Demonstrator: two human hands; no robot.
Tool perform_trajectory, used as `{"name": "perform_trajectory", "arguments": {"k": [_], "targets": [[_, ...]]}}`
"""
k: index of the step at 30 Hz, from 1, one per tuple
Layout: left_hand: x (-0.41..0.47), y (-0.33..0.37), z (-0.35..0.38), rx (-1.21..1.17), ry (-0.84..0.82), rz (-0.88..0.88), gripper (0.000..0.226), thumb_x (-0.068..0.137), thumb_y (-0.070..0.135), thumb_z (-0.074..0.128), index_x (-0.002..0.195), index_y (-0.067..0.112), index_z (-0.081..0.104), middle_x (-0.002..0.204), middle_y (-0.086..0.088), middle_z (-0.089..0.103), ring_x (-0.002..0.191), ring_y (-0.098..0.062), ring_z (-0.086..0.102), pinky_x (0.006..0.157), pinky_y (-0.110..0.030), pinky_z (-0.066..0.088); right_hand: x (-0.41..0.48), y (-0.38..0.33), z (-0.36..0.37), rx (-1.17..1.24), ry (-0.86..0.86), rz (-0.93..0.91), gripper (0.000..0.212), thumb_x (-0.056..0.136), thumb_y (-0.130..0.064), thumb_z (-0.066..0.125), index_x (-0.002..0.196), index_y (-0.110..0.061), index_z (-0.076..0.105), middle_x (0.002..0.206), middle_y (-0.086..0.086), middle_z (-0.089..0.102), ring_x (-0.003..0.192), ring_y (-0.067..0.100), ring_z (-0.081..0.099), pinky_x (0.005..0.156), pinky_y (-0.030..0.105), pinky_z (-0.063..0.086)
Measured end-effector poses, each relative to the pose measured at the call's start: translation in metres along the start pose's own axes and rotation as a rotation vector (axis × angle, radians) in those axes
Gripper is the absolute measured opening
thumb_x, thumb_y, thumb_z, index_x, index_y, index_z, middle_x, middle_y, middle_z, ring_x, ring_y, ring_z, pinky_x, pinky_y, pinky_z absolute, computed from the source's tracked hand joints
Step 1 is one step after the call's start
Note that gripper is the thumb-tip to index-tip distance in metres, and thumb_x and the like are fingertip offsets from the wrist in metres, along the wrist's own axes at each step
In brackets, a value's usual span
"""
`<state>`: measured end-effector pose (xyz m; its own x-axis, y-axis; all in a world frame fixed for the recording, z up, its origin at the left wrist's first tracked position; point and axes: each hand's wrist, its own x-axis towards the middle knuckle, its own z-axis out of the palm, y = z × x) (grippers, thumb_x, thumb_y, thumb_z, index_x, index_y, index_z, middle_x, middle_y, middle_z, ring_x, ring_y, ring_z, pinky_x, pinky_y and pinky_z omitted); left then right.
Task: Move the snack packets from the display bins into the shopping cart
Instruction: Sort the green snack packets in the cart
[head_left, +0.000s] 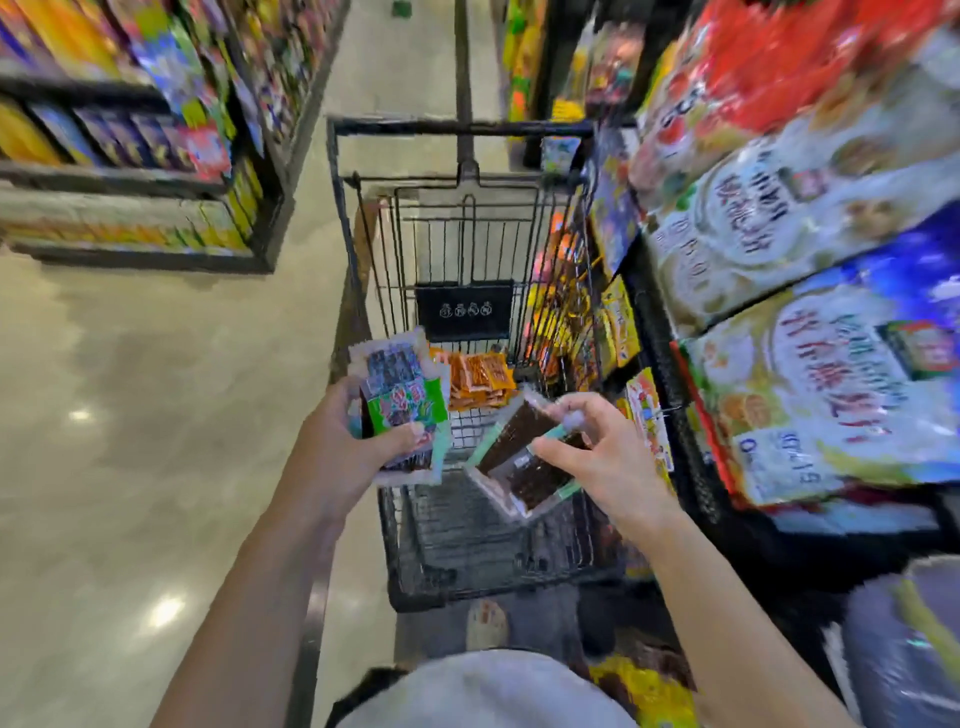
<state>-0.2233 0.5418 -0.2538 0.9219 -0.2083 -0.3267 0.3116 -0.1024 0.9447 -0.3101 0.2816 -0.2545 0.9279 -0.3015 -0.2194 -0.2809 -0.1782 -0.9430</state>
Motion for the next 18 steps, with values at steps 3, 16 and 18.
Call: {"name": "perform_trajectory", "arguments": {"k": [3, 16, 18], "targets": [[-0.013, 0.036, 0.002, -0.036, -0.13, 0.064, 0.049, 0.086, 0.001, 0.084, 0.12, 0.031, 0.064, 0.109, -0.001, 0.08, 0.089, -0.021, 0.081, 0.064, -0.034, 0.066, -0.044, -0.039, -0.015, 0.019, 0.122, -0.039, 0.026, 0.085, -0.016, 0.084, 0.096, -0.028, 0.063, 0.1, -0.033, 0.067, 0.107, -0.017, 0.058, 0.079, -0.002, 0.04], [-0.121, 0.119, 0.11, 0.01, -0.79, 0.181, 0.047, 0.091, -0.007, 0.074, 0.126, 0.022, 0.061, 0.102, 0.007, 0.081, 0.088, -0.025, 0.081, 0.063, -0.046, 0.067, -0.264, -0.081, -0.084, 0.074, 0.825, -0.15, 0.036, 0.079, 0.004, 0.083, 0.096, -0.02, 0.062, 0.079, -0.022, 0.066, 0.084, -0.001, 0.062, 0.083, 0.014, 0.043], [-0.148, 0.115, 0.136, 0.014, -0.892, 0.181, 0.047, 0.091, -0.01, 0.073, 0.128, 0.016, 0.06, 0.108, -0.004, 0.081, 0.091, -0.031, 0.081, 0.063, -0.051, 0.066, -0.31, -0.074, -0.096, 0.074, 0.909, -0.127, 0.035, 0.08, -0.001, 0.084, 0.095, -0.025, 0.064, 0.088, -0.016, 0.068, 0.087, 0.0, 0.062, 0.088, 0.021, 0.044]]}}
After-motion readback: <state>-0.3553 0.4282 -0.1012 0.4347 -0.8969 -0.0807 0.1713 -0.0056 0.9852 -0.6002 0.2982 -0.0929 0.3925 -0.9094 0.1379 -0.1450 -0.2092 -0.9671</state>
